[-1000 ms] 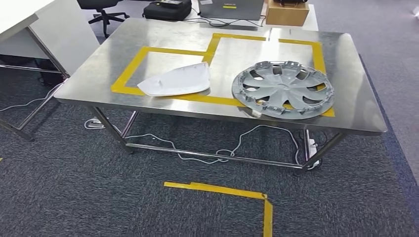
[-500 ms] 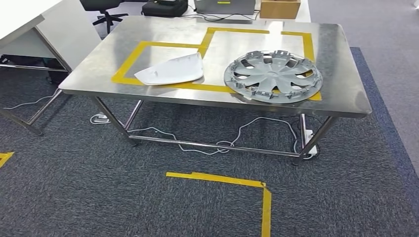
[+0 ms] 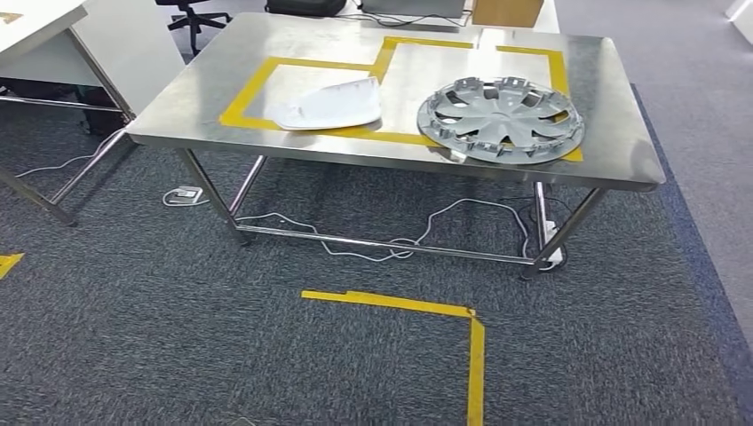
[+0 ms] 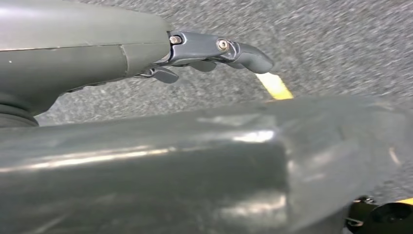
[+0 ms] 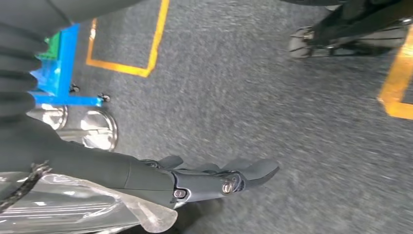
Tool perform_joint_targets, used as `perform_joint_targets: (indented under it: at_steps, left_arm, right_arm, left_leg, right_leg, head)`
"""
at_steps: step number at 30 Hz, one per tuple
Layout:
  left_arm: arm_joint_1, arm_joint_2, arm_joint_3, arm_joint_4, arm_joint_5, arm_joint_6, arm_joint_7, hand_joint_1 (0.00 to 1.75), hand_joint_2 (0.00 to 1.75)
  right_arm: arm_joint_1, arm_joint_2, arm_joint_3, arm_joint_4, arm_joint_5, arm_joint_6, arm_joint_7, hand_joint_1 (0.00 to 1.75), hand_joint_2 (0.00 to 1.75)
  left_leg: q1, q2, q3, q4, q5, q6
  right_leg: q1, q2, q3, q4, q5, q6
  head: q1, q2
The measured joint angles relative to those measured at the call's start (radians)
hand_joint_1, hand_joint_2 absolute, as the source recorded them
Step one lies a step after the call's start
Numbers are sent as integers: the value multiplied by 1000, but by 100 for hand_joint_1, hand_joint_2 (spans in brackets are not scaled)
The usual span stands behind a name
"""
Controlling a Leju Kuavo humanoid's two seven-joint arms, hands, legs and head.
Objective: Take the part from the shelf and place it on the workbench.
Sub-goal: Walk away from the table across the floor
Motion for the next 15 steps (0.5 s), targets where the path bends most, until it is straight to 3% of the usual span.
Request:
perform_joint_targets:
  at_steps: [1,3,5,6,7,8,9,11,13,14,15]
  left_arm:
    - [-1,-4,-2,7,3,0,-2,0,0]
    - [-4,-10,-4,17,15,2,-11,0,0]
    - [-7,-14,-6,24,34,7,-24,0,0]
    - [-9,-16,-8,27,45,10,-31,0,0]
    - [-10,-16,-11,31,55,14,-37,0,0]
    - [-11,-16,-16,35,66,18,-44,0,0]
    - [-10,-16,-22,39,76,22,-49,0,0]
    - [-7,-16,-32,46,94,29,-57,0,0]
    - [-7,-17,-40,51,109,35,-64,0,0]
    - [-9,-17,-45,53,113,37,-67,0,0]
    - [-10,-18,-49,55,117,38,-69,0,0]
  right_arm:
    - [0,0,0,1,-4,-1,2,0,175]
    - [0,0,-1,0,-20,-4,9,0,87]
    - [1,0,0,-3,-48,-10,20,0,0]
    - [3,0,0,-5,-62,-13,25,0,0]
    - [5,0,1,-6,-76,-16,29,0,0]
    - [7,1,1,-6,-89,-19,33,0,0]
    - [11,1,0,-6,-101,-21,36,0,0]
    - [18,3,0,-7,-121,-29,39,0,0]
    - [25,3,0,-8,-135,-35,41,0,0]
    - [27,3,0,-9,-139,-37,41,0,0]
    - [28,3,0,-11,-142,-39,41,0,0]
  left_leg:
    - [-1,1,-16,2,12,-1]
    - [-5,1,-41,6,34,-6]
    - [-8,1,-56,10,57,-14]
    - [-8,1,-61,10,69,-20]
    - [-8,1,-65,10,82,-25]
    - [-6,0,-70,11,85,-31]
    - [-4,-2,-74,18,68,-38]
    - [1,-6,-87,87,-27,-52]
    - [5,-7,-101,217,-128,-63]
    - [6,-7,-101,274,-141,-65]
    - [7,-7,-91,308,-129,-67]
  right_leg:
    - [0,0,30,-20,33,-2]
    - [2,0,135,-143,80,-9]
    - [5,1,239,-296,69,-19]
    - [7,1,264,-342,58,-24]
    - [8,1,266,-359,56,-29]
    - [7,-1,256,-357,62,-35]
    - [6,-3,245,-354,73,-42]
    - [4,-9,218,-350,97,-56]
    - [5,-13,182,-338,118,-61]
    - [6,-14,160,-329,128,-61]
    - [6,-16,137,-319,137,-60]
  head:
    - [0,0]
    - [0,0]
    - [0,0]
    - [0,0]
    - [0,0]
    - [1,0]
    - [0,0]
    - [-4,0]
    - [-6,0]
    - [-6,0]
    - [-6,0]
